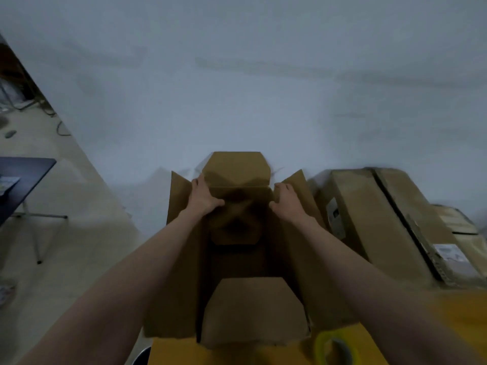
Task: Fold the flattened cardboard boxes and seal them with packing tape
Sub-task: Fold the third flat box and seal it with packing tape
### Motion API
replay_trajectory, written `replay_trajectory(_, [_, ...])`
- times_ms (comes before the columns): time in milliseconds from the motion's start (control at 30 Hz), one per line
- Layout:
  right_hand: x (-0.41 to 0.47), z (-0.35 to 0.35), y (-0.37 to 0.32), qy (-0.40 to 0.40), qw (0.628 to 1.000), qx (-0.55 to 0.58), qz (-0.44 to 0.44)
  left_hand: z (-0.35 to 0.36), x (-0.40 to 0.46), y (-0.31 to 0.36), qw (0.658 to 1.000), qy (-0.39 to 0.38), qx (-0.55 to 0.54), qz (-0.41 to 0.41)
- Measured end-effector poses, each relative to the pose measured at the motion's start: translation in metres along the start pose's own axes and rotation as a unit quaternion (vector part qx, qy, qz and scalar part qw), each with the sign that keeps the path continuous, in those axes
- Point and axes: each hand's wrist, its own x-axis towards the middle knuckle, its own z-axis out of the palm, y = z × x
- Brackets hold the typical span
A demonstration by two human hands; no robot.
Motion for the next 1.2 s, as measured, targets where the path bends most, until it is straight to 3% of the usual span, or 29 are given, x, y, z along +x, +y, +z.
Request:
replay_trajectory(300, [0.066, -0.01, -0.009, -0.099, 0.98, 0.172, -0.002, -0.002, 0.029, 0.008, 0.994, -0.007, -0.106, -0.011])
replay_trajectory(433, [0.065, -0.012, -0.003, -0.047, 0.988, 0.131, -0.061, -0.009, 0.034, 0.009, 0.996, 0.02, -0.089, -0.01])
replay_trajectory(533, [0.052, -0.015, 0.004, -0.022, 0.995, 0.056, -0.079, -0.011, 0.027, 0.006, 0.996, -0.04, 0.073, 0.042])
replay_trajectory(633, [0.034, -0.018, 0.008, -0.049, 0.994, -0.057, -0.085, 0.002, 0.01, 0.001, 0.941, -0.121, 0.307, 0.073])
replay_trajectory(700, [0.021, -0.016, 0.01, -0.042, 0.974, -0.207, -0.079, 0.009, -0.002, -0.004, 0.903, -0.147, 0.399, 0.053])
replay_trajectory(767, [0.008, -0.016, 0.014, -0.017, 0.952, -0.304, -0.035, 0.011, -0.011, -0.01, 0.881, -0.145, 0.448, 0.052])
replay_trajectory(900, [-0.014, -0.029, 0.016, 0.04, 0.958, -0.284, 0.018, 0.0, -0.029, -0.01, 0.854, -0.057, 0.514, 0.059])
replay_trajectory(1000, [-0.023, -0.035, 0.005, 0.011, 0.992, -0.121, -0.044, -0.014, -0.036, 0.0, 0.87, 0.007, 0.493, 0.011])
replay_trajectory(1067, [-0.03, -0.03, -0.007, -0.04, 0.996, -0.037, -0.075, -0.021, -0.039, 0.007, 0.905, 0.027, 0.425, 0.005])
replay_trajectory(1133, [-0.035, -0.014, -0.012, -0.085, 0.992, -0.026, -0.088, -0.023, -0.042, 0.011, 0.946, 0.014, 0.322, 0.046])
replay_trajectory(1200, [-0.037, 0.007, -0.007, -0.132, 0.986, -0.074, -0.076, -0.021, -0.049, 0.014, 0.964, -0.019, 0.24, 0.118])
